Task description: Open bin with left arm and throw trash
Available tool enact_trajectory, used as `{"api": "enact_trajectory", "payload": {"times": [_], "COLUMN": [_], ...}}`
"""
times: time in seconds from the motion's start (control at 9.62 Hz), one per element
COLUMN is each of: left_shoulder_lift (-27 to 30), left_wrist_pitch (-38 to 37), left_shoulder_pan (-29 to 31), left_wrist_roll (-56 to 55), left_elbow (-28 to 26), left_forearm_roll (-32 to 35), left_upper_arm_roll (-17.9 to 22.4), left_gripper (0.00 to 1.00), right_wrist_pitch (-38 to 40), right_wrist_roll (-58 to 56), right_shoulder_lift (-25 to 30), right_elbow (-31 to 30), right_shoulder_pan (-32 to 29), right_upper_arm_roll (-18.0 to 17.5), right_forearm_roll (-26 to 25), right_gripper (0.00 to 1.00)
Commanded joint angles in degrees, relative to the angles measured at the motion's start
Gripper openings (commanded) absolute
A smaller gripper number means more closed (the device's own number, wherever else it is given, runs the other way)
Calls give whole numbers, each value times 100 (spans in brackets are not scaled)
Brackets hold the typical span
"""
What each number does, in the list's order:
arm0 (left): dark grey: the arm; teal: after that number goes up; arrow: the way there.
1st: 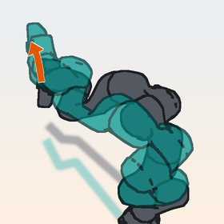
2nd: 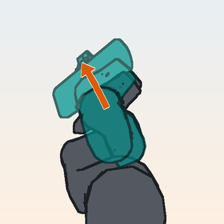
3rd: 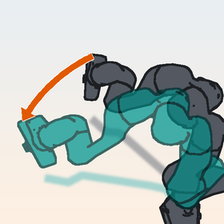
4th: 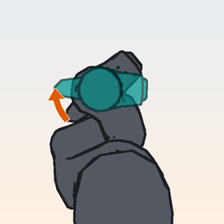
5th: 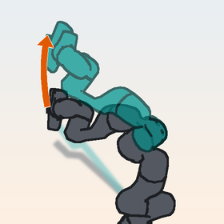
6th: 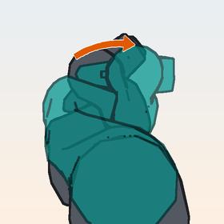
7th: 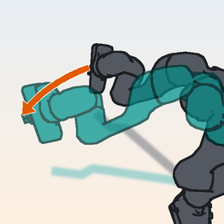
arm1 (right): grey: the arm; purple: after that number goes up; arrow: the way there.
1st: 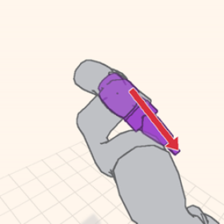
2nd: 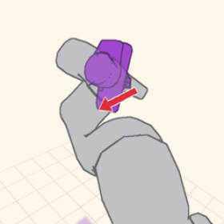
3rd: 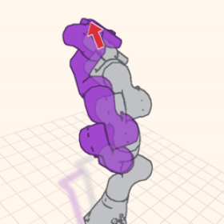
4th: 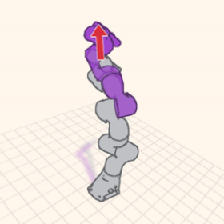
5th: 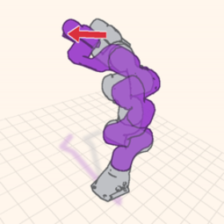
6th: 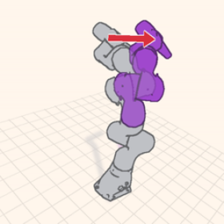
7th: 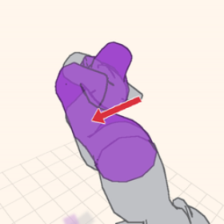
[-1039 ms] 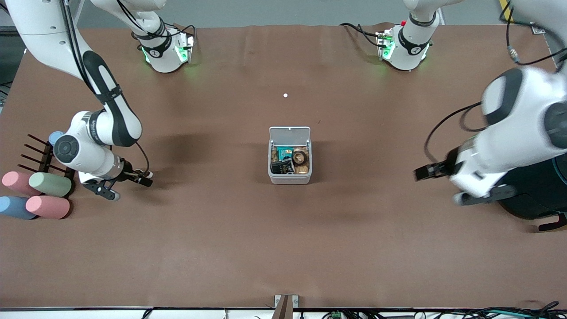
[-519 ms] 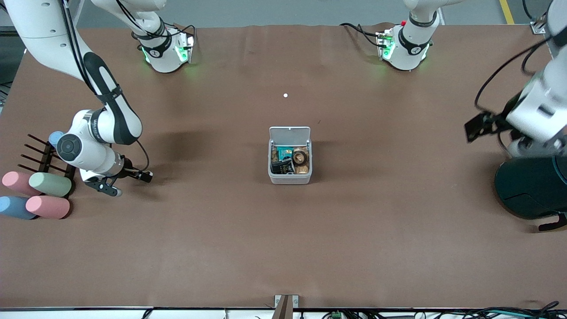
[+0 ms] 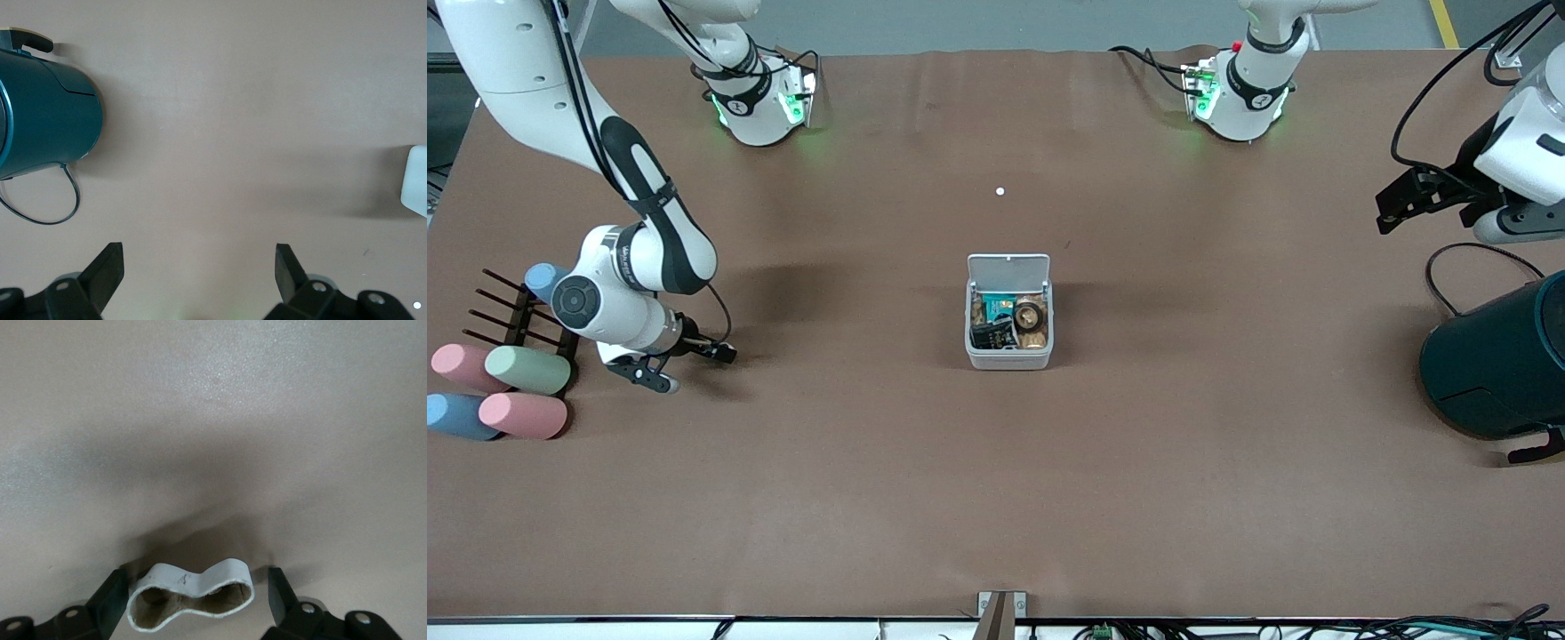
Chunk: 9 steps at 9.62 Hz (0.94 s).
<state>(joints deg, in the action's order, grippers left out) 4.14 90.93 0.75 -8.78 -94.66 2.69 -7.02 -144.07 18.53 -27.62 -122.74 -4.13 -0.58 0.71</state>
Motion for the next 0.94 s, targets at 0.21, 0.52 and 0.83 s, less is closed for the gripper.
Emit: {"api": "enact_trajectory", "payload": {"times": [0.21, 0.52, 0.83], "left_shoulder_lift": [-70, -89, -202], "left_wrist_pitch": [-31, -31, -31], "left_shoulder_pan": [-48, -13, -13], "left_wrist_roll": [78, 86, 130], "left_elbow": [281, 273, 378], "left_forearm_roll": [-84, -303, -322], "left_upper_arm_roll": [157, 148, 157], "left_gripper": [100, 100, 100], "right_wrist_pitch": [-8, 167, 2015], "right_wrist_roll": [1, 159, 1611], "right_shoulder_lift": [63, 142, 590], "right_elbow": [-40, -5, 948], "right_shoulder_pan": [-158, -114, 306], "right_upper_arm_roll": [-91, -117, -397], "right_forearm_roll": [-141, -80, -27], "right_gripper": [0, 0, 0]}}
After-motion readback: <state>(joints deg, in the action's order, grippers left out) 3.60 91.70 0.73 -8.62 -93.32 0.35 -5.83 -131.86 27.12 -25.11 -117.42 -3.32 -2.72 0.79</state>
